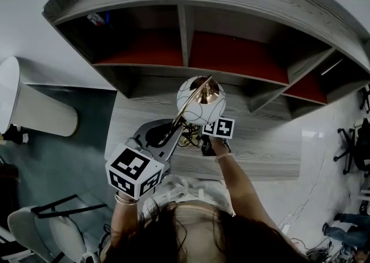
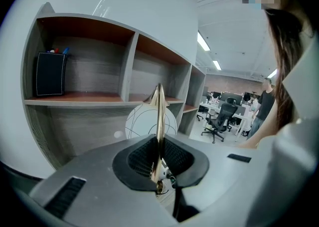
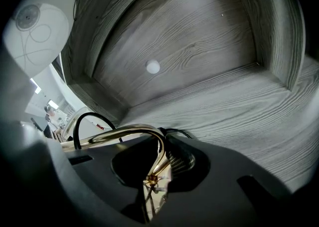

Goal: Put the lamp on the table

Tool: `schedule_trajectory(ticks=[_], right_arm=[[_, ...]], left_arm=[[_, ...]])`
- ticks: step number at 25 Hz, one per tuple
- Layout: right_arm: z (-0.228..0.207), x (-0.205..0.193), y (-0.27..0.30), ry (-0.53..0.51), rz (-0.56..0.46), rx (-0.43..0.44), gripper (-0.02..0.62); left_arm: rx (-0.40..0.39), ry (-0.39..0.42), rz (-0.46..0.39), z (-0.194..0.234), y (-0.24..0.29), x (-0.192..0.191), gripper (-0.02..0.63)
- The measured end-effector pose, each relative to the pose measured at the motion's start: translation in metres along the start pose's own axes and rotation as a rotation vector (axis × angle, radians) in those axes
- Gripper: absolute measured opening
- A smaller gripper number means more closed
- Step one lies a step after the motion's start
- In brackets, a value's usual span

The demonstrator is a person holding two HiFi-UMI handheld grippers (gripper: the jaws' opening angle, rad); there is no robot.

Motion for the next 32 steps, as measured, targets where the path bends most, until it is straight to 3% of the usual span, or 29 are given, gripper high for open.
schedule_trajectory(ticks=[17,32], right_arm=[[-0.001,-0.006,-0.009,0.061,-0.041,-0.004,0.054],[-0.001,-0.028,-0.043,0.066,-0.096,-0.073,0.054]], left_arm=[[0.039,-0.029,0.038,0.0,-0.003,0.001,0.029],[0.057,-0.05,0.012,-0.005,-0.04,-0.012,0.048]])
Point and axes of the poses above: the fingertips, and each gripper's own axes: y forward along the fingers, z to its left, x out of its top, the point moved 5 cm from there along -y, backward along the fingers, and after that the axes turned 7 degrees about -z, right-handed, at the moved point
